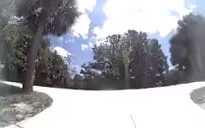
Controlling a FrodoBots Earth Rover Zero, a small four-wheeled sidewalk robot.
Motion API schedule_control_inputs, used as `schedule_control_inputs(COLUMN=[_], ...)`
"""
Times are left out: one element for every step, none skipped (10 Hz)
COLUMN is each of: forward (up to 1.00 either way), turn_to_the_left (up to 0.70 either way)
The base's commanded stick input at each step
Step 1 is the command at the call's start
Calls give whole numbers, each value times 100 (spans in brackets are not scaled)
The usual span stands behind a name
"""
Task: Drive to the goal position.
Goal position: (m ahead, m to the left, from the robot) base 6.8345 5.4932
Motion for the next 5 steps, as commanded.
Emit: schedule_control_inputs(forward=[70,70,70,70,70], turn_to_the_left=[35,35,35,33,15])
